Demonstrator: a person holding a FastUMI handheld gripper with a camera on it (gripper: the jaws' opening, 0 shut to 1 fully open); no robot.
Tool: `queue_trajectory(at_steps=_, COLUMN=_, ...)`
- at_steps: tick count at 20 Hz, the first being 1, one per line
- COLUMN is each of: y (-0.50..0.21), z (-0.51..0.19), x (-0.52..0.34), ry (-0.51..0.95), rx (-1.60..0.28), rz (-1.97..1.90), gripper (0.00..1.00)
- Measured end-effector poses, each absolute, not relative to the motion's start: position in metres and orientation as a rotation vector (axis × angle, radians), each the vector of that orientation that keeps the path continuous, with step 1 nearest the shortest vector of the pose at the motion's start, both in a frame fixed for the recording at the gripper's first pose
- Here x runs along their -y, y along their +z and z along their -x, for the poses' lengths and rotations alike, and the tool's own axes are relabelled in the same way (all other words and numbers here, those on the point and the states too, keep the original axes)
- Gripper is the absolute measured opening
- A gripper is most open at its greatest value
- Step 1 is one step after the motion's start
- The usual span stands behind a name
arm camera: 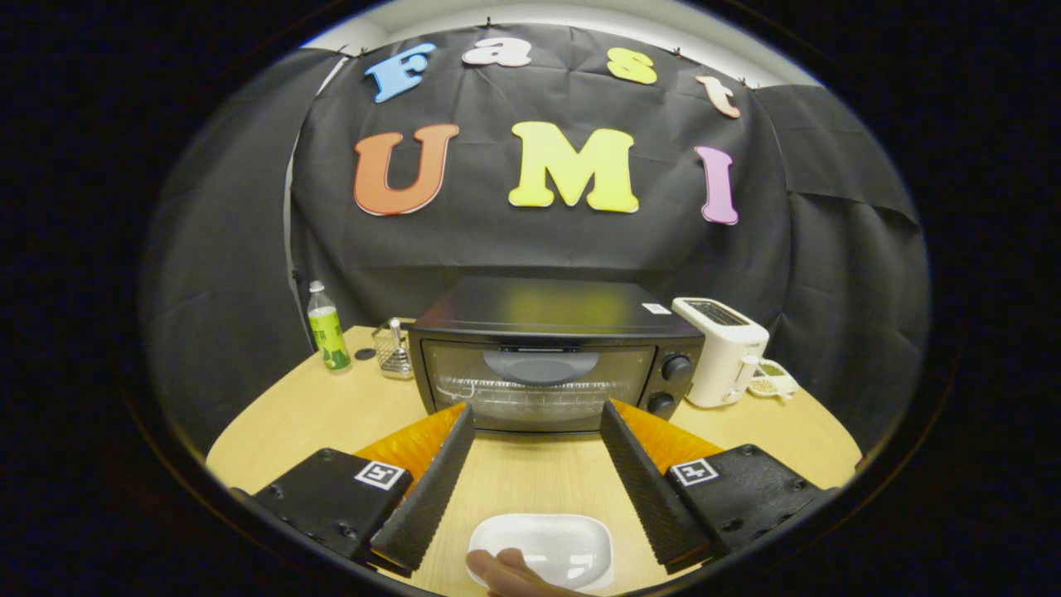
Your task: Open the toaster oven, put the food inside, and close the toaster oven door.
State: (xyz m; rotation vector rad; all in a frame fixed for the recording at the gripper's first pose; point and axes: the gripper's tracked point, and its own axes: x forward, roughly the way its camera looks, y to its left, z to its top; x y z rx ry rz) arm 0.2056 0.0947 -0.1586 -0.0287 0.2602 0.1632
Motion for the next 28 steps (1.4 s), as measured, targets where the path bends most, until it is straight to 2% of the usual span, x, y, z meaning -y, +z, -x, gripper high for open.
queue_trajectory(at_steps=7, y=-0.067, z=-0.148, x=-0.068, ry=0.151, rx=-0.172, rz=-0.034, gripper=1.0)
queue_trajectory(at_steps=11, y=0.011, z=-0.102, x=-0.046, ry=0.147, rx=-0.054, rz=-0.042, gripper=1.0)
queue_trajectory(at_steps=16, y=0.076, z=-0.062, x=-0.019, ry=0.102, rx=0.086, rz=-0.043, gripper=1.0)
queue_trajectory(at_steps=19, y=0.08, z=-0.047, x=0.002, ry=0.073, rx=0.156, rz=-0.025, gripper=1.0)
queue_trajectory(at_steps=22, y=0.054, z=-0.03, x=0.016, ry=0.077, rx=0.164, rz=-0.031, gripper=1.0)
queue_trajectory(at_steps=26, y=0.033, z=-0.02, x=0.002, ry=0.164, rx=0.117, rz=-0.001, gripper=1.0)
queue_trajectory(at_steps=28, y=0.041, z=-0.018, x=0.008, ry=0.149, rx=0.153, rz=0.008, gripper=1.0)
